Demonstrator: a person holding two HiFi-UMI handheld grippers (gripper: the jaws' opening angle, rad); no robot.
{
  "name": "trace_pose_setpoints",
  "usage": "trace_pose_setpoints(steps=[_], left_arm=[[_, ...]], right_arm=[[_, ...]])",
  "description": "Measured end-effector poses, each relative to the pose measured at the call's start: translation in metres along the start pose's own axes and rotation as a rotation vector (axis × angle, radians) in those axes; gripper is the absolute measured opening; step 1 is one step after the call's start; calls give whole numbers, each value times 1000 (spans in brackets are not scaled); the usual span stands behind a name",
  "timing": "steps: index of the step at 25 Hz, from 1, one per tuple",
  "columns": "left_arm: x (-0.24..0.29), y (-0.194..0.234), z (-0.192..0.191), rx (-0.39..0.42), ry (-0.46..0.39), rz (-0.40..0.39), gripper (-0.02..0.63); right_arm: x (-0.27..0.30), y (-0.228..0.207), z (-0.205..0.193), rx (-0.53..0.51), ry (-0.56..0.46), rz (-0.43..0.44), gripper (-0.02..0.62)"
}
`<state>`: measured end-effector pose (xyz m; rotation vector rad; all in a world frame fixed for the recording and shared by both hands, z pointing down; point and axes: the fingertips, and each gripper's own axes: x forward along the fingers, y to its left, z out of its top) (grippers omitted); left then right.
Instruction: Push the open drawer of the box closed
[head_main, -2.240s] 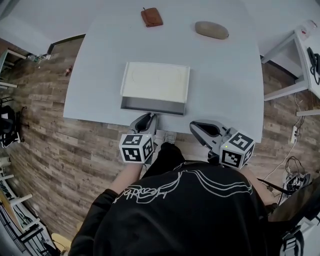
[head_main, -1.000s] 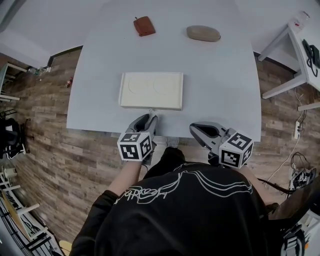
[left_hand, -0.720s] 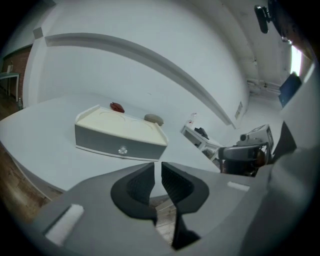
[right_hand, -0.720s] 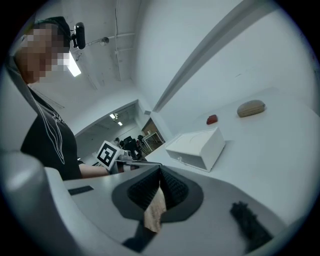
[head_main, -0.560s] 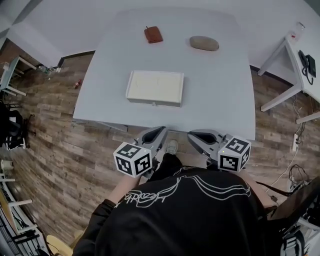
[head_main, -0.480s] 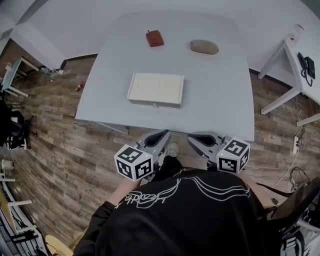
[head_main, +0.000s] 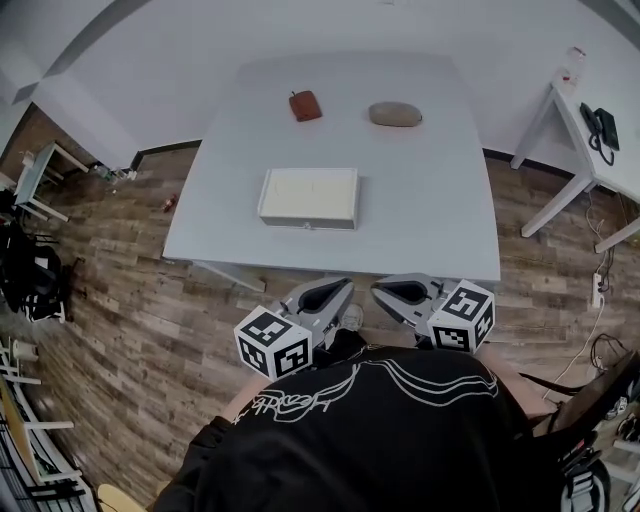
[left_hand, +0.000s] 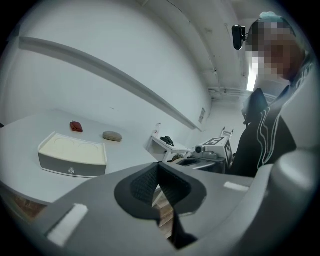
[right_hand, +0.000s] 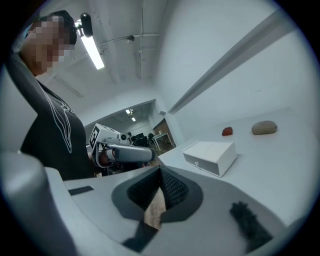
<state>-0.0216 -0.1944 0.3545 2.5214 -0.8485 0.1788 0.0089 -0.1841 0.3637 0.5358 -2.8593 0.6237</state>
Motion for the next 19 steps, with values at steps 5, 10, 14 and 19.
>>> trace_pose_setpoints(steps=[5,10,14,19], left_arm=[[3,-6,0,24,16,-13,8],[7,-13,-4,34,45,-52,8],[7,-11,-3,-6,30,-73,8],[12,-8,-1,-30,20,-92,8]], right_arm=[[-6,0,3,4,-25,-14,8],[-7,-1,2,5,-30,-29,8],[-5,0,1,21,-32,-25,8],[-5,-2,1,29,-28,-12,8]])
